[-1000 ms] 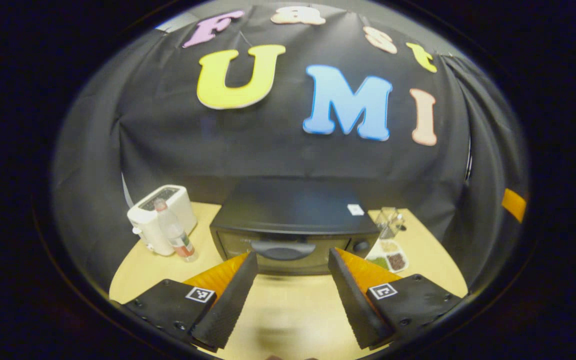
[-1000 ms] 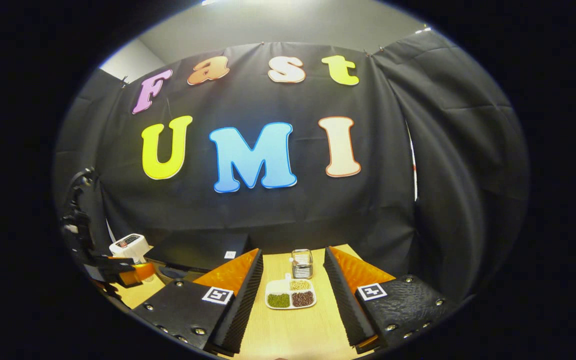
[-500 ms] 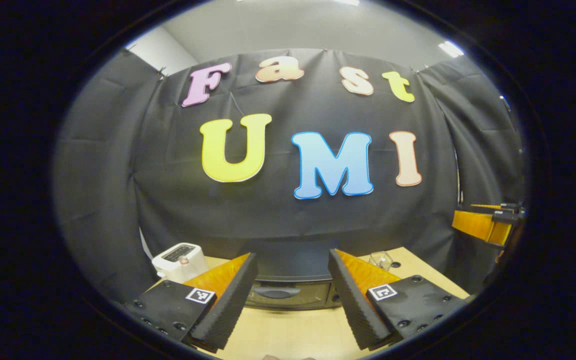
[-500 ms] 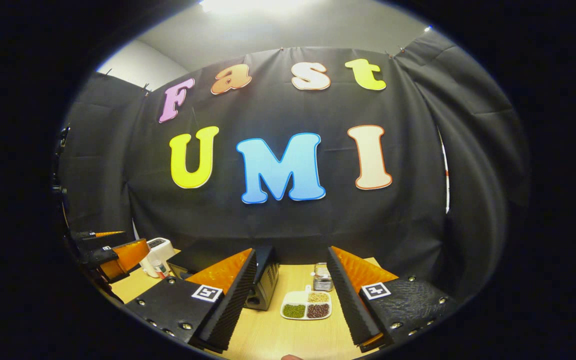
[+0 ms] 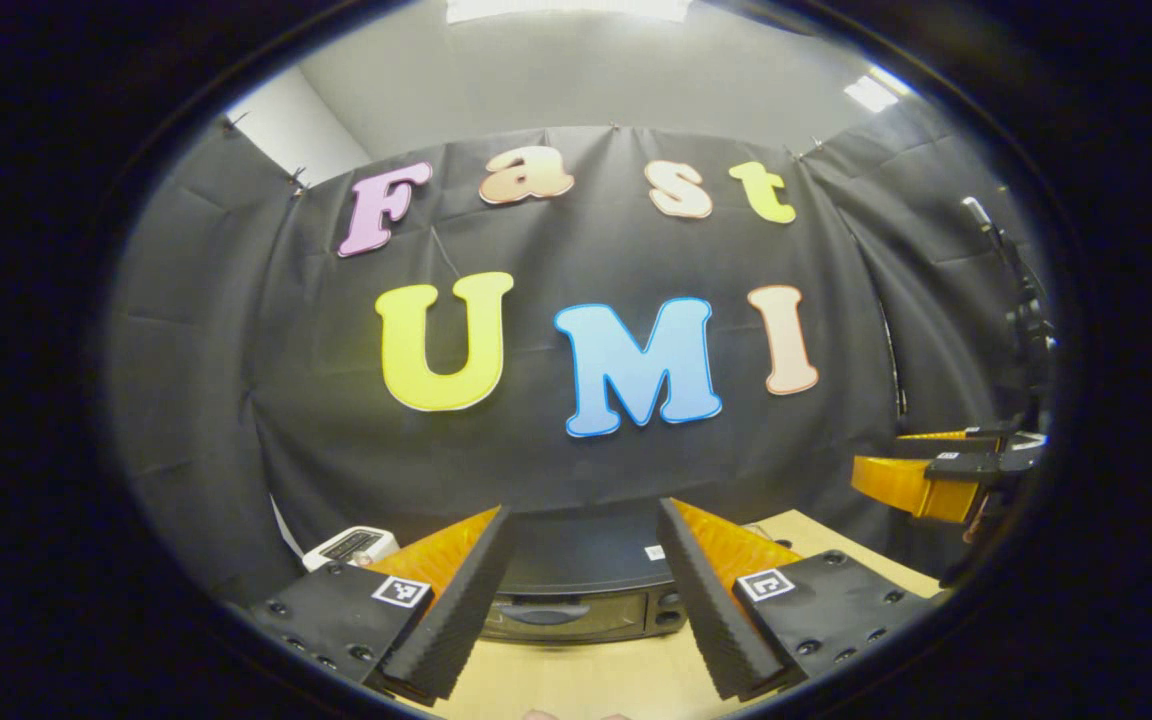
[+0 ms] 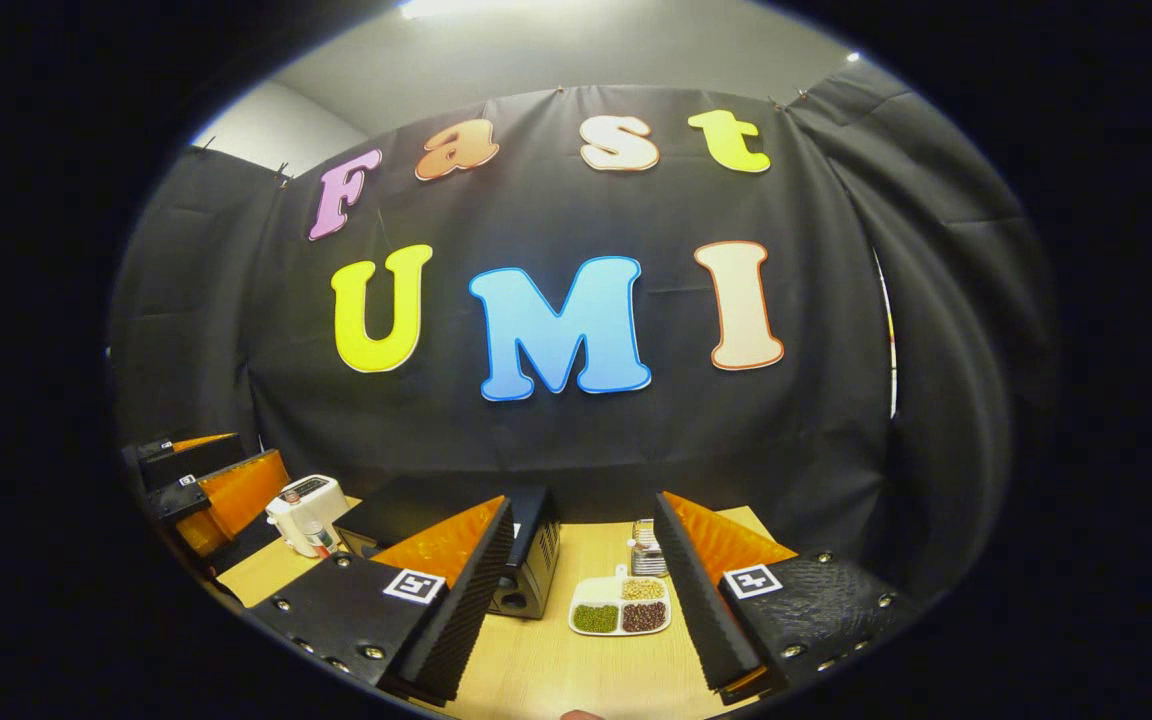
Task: Open the electric oven with the left hand, put the food in, and close the electric oven.
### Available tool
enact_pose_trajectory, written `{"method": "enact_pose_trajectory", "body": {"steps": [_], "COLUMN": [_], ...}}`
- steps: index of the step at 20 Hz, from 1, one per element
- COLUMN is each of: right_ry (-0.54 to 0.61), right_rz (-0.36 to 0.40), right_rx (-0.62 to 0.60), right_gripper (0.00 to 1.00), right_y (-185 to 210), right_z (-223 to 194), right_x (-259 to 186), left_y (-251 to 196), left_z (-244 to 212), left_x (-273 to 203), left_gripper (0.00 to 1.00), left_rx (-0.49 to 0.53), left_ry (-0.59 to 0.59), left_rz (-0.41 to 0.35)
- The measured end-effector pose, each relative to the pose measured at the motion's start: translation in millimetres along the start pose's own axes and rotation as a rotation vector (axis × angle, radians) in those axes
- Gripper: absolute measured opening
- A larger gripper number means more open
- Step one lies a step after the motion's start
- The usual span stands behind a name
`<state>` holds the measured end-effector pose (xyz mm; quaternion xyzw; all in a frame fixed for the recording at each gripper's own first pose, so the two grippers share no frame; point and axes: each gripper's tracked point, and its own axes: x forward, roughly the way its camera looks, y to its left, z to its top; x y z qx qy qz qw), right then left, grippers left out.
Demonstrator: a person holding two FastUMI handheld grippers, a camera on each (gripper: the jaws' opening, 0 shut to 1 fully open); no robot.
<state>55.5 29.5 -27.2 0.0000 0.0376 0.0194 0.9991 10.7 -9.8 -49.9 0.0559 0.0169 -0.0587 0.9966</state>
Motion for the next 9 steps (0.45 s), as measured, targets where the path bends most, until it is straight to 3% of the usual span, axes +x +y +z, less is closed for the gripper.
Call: {"method": "enact_pose_trajectory", "body": {"steps": [9], "right_ry": [-0.039], "right_rz": [0.045], "right_rx": [-0.010], "right_gripper": [0.86], "right_y": [28], "right_z": [14], "right_x": [-14], "left_y": [27], "left_z": [-5], "left_x": [-15], "left_gripper": [1.00], "left_rx": [-0.040], "left_ry": [0.013], "left_rz": [0.032]}}
